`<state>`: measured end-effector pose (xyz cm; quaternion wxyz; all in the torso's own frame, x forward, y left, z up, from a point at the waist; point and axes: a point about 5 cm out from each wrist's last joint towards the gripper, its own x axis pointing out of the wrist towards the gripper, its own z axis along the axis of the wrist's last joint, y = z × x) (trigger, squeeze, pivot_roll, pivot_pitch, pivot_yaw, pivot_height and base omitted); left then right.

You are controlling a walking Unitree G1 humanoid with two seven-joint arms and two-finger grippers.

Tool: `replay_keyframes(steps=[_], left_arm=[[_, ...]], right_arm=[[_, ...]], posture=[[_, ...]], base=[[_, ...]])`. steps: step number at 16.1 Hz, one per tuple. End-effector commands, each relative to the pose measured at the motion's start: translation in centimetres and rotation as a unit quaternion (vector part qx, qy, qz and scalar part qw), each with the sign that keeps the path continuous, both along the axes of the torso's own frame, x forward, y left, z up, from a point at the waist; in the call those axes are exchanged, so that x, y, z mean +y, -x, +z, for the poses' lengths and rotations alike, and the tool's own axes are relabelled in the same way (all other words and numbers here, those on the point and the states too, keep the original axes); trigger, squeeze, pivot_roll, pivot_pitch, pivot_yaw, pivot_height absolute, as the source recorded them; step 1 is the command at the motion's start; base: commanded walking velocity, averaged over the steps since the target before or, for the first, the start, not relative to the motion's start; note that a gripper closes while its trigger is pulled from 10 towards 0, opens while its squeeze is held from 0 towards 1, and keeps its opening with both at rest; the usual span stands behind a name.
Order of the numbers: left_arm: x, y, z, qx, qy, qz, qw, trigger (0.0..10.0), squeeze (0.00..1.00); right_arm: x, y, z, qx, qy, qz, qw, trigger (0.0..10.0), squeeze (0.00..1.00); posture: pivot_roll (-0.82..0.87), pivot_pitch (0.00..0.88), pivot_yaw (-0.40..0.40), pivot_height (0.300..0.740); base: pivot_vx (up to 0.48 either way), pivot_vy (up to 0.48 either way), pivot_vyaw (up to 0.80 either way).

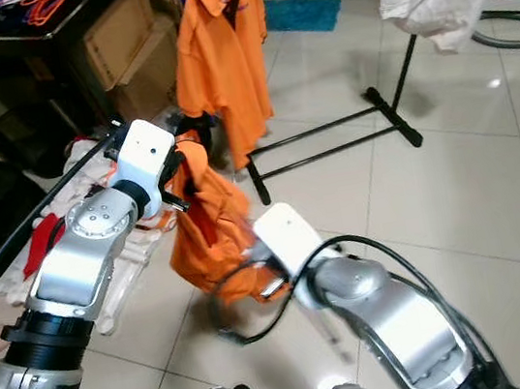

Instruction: Hang hanger

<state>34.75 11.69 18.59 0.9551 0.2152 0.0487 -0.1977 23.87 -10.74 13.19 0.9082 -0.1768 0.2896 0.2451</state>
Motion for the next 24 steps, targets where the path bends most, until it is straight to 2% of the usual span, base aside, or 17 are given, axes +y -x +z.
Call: replay_keyframes(steps=[1, 2, 4, 5, 10, 17, 21, 24], left_arm=[[0.6, 0.0, 1.2, -0.020, 0.005, 0.003, 1.000, 10.0, 0.00], [0.9, 0.0, 1.6, -0.020, 0.013, 0.006, 1.000, 10.0, 0.00], [0.8, 0.5, 2.2, -0.012, 0.039, -0.037, 0.998, 10.0, 0.00], [0.7, 0.7, 2.3, -0.009, 0.041, -0.048, 0.998, 10.0, 0.00], [0.7, 0.7, 2.0, -0.007, 0.035, -0.035, 0.999, 10.0, 0.00], [0.5, 0.7, 0.7, 0.009, 0.024, -0.029, 0.999, 10.0, 0.00], [0.2, 0.6, 0.1, 0.014, 0.019, -0.024, 0.999, 10.0, 0.00], [-0.3, 0.0, -0.9, 0.002, -0.002, -0.023, 1.000, 10.0, 0.00]], right_arm=[[-0.7, 0.0, -0.4, -0.001, 0.024, -0.014, 1.000, 10.0, 0.00], [-1.2, 0.1, -0.9, -0.001, 0.055, -0.015, 0.998, 10.0, 0.00], [-1.6, 0.3, -1.4, 0.004, 0.076, -0.015, 0.997, 10.0, 0.00], [-1.3, 0.2, -1.4, 0.003, 0.073, -0.017, 0.997, 10.0, 0.00], [0.4, 0.4, -0.9, -0.010, 0.036, 0.003, 0.999, 10.0, 0.00], [1.2, 0.2, 1.0, -0.041, 0.006, 0.035, 0.999, 10.0, 0.00], [1.7, 0.3, 1.3, -0.045, -0.008, 0.048, 0.998, 10.0, 0.00], [2.4, 0.8, 1.6, -0.036, -0.027, 0.082, 0.996, 10.0, 0.00]], posture=[[0.01, 0.133, 0.090, 0.740], [0.01, 0.133, 0.090, 0.740], [0.02, 0.138, 0.096, 0.740], [0.02, 0.138, 0.096, 0.740], [0.02, 0.143, 0.106, 0.740], [0.01, 0.130, 0.100, 0.740], [0.01, 0.119, 0.094, 0.740], [0.00, 0.114, 0.097, 0.740]], base=[[0.000, 0.000, 0.00], [0.000, 0.000, 0.00], [0.000, 0.000, 0.00], [0.000, 0.000, 0.00], [0.000, 0.000, 0.00], [0.000, 0.000, 0.00], [0.000, 0.000, 0.00], [0.000, 0.000, 0.00]])
